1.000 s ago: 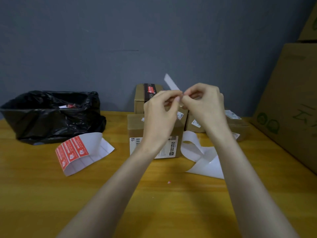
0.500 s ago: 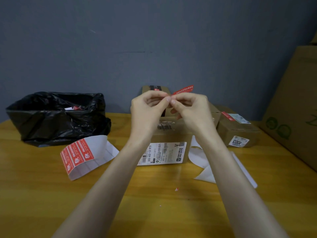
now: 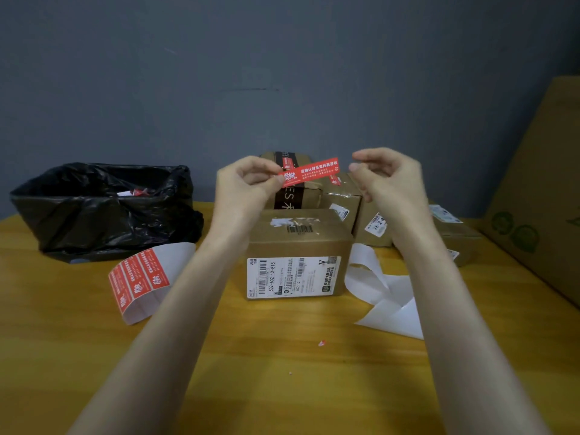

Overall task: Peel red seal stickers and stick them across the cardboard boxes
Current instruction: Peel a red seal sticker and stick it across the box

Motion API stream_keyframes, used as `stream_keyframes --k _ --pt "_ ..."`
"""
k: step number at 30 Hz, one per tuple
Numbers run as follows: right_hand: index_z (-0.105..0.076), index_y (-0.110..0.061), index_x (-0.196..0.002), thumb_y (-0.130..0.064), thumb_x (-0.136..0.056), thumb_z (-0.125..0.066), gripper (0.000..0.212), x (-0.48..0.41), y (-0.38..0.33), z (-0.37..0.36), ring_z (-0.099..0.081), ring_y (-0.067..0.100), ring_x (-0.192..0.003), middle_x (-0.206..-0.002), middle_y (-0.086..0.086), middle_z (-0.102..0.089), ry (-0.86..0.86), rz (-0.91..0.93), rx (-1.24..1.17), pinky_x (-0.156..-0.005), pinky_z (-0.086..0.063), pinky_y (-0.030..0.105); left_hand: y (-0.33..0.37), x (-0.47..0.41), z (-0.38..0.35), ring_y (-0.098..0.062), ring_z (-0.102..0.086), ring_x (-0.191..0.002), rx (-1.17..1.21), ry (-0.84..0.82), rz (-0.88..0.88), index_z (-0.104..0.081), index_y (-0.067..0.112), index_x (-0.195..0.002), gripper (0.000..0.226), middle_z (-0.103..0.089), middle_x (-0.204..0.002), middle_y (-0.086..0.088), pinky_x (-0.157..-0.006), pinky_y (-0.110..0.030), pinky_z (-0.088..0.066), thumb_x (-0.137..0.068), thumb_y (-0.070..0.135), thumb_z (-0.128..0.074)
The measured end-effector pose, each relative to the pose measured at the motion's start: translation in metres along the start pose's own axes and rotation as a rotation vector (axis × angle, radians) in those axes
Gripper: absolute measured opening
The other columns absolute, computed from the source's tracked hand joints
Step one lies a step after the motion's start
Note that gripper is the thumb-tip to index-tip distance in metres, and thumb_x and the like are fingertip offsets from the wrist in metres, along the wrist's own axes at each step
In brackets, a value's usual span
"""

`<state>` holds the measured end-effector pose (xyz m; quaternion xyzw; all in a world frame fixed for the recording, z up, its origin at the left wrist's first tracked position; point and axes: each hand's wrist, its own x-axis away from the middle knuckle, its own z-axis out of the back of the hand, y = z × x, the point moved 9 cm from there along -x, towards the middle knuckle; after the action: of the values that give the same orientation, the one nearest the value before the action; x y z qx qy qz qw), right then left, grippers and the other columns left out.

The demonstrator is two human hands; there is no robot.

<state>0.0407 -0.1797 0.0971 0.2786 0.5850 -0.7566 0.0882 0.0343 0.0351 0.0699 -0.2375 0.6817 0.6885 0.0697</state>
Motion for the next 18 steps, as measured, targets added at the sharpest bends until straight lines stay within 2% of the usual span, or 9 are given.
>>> stream_keyframes --k 3,5,8,10,12,14,18 --pt "-0.068 -0.015 -0.092 -0.013 -0.082 -0.069 0.010 -0.001 0.007 -0.007 -0.056 0.000 -0.071 -0.077 -0.008 -0.062 -0.033 -0.008 0.029 -0.070 -0.046 0.014 -0.004 -0.001 -0.003 -0.011 -0.065 -0.079 -0.027 -0.042 0.024 -0.064 0.017 -0.077 0.015 -0.069 -0.081 -0.002 -0.067 -0.020 -0.050 -0.082 0.004 -0.068" --pt "-0.069 -0.014 -0.087 -0.011 -0.082 -0.069 0.006 0.000 0.006 -0.011 -0.058 -0.001 -0.071 -0.077 -0.007 -0.064 -0.050 0.003 0.021 -0.069 -0.046 0.008 -0.008 -0.002 -0.004 -0.013 -0.065 -0.083 -0.040 -0.056 0.048 -0.065 0.017 -0.078 0.013 -0.070 -0.084 -0.004 -0.066 -0.021 -0.050 -0.082 0.005 -0.069" --pt "-0.067 -0.020 -0.072 -0.011 -0.082 -0.068 0.013 0.001 0.005 -0.011 -0.057 0.000 -0.068 -0.072 -0.009 -0.063 -0.062 0.024 0.072 -0.065 -0.044 0.008 -0.012 -0.002 -0.006 -0.017 -0.065 -0.094 -0.060 -0.068 0.079 -0.065 0.017 -0.080 0.011 -0.069 -0.089 -0.005 -0.062 -0.018 -0.049 -0.082 0.007 -0.069" --pt "-0.065 -0.021 -0.070 -0.012 -0.083 -0.068 0.016 0.002 0.004 -0.013 -0.057 0.000 -0.069 -0.071 -0.010 -0.063 -0.087 0.032 0.086 -0.064 -0.043 0.008 -0.014 -0.001 -0.005 -0.017 -0.064 -0.097 -0.071 -0.057 0.092 -0.064 0.017 -0.083 0.010 -0.069 -0.089 -0.003 -0.061 -0.016 -0.050 -0.083 0.008 -0.068" --pt "-0.064 -0.022 -0.070 -0.013 -0.083 -0.069 0.017 0.003 0.002 -0.017 -0.056 -0.001 -0.068 -0.071 -0.010 -0.062 -0.128 0.042 0.086 -0.062 -0.042 0.006 -0.016 0.000 -0.003 -0.016 -0.065 -0.097 -0.061 -0.029 0.117 -0.061 0.017 -0.092 0.014 -0.070 -0.087 0.000 -0.071 -0.025 -0.055 -0.083 0.010 -0.069" --pt "-0.064 -0.022 -0.070 -0.013 -0.083 -0.069 0.017 0.004 0.002 -0.020 -0.055 -0.002 -0.067 -0.071 -0.010 -0.062 -0.169 0.040 0.086 -0.060 -0.041 0.005 -0.019 0.000 0.002 -0.016 -0.066 -0.095 -0.062 0.001 0.143 -0.056 0.017 -0.105 0.028 -0.070 -0.083 0.003 -0.082 -0.038 -0.054 -0.082 0.012 -0.070" --pt "-0.064 -0.019 -0.068 -0.008 -0.082 -0.069 0.018 0.005 0.017 -0.027 -0.056 0.002 -0.064 -0.070 -0.004 -0.062 -0.241 -0.073 0.007 -0.062 -0.044 0.013 -0.022 -0.001 0.006 -0.014 -0.066 -0.086 -0.064 0.015 0.162 -0.049 0.017 -0.110 0.037 -0.070 -0.080 0.005 -0.077 -0.036 -0.054 -0.080 0.012 -0.072"
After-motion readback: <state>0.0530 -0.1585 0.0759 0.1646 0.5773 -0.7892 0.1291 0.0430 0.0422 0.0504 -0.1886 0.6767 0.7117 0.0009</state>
